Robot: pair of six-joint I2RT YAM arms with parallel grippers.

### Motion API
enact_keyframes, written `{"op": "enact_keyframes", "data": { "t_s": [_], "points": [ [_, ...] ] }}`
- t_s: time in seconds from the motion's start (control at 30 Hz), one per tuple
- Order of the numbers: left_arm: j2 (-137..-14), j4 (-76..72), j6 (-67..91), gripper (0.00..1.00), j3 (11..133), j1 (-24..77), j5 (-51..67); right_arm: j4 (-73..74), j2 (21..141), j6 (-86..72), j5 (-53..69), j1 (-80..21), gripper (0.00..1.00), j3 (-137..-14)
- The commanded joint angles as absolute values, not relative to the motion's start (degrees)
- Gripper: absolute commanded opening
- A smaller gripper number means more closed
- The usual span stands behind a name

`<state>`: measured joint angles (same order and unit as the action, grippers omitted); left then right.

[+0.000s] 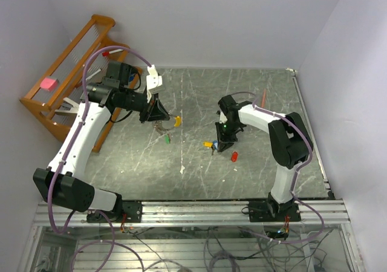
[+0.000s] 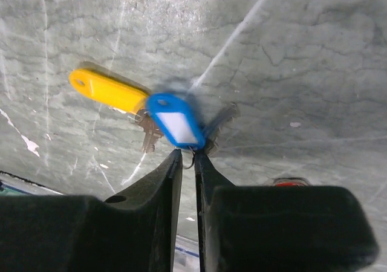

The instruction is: Put the keys on the keyring

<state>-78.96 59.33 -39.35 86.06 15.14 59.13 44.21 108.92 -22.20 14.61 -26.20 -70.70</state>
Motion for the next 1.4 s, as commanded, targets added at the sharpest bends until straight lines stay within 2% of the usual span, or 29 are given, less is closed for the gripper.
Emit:
{"op": "enact_keyframes", "data": {
  "t_s": [0.0,0.3,0.47,0.6,0.77,0.97,1.07,1.37],
  "points": [
    [-77.9,58.0,-39.5,0.07,86.5,14.8,59.8,42.6,110.6,-23.9,19.1,-26.0,0.13,-71.1],
    [-78.5,58.1,-39.7,0.07,86.9,14.8,60.2,39.8,108.8,-28.2,28.2,-25.9,0.14,-73.9],
    [-78.3,57.8,-39.7,0.07,86.5,14.7,60.2,43.5,106.9,-26.5,27.7,-24.8,0.19,-79.0],
    [-78.1,57.9,-39.6,0.07,86.5,14.8,60.1,43.9,103.4,-13.9,25.8,-24.4,0.25,-81.1],
    [-78.2,57.7,-39.4,0.07,86.5,14.8,60.3,45.5,100.2,-1.4,16.7,-24.8,0.31,-76.7],
    [-78.4,57.6,-39.1,0.07,86.7,14.7,60.3,49.1,105.0,-9.3,11.6,-26.3,0.33,-75.7],
    [-78.6,57.6,-39.0,0.07,86.8,14.7,60.4,50.1,107.9,-13.5,11.7,-28.8,0.42,-77.1],
    [-78.1,57.5,-39.0,0.07,86.5,14.7,60.1,55.7,110.8,-21.9,4.8,-34.7,0.43,-83.3]
  ]
}}
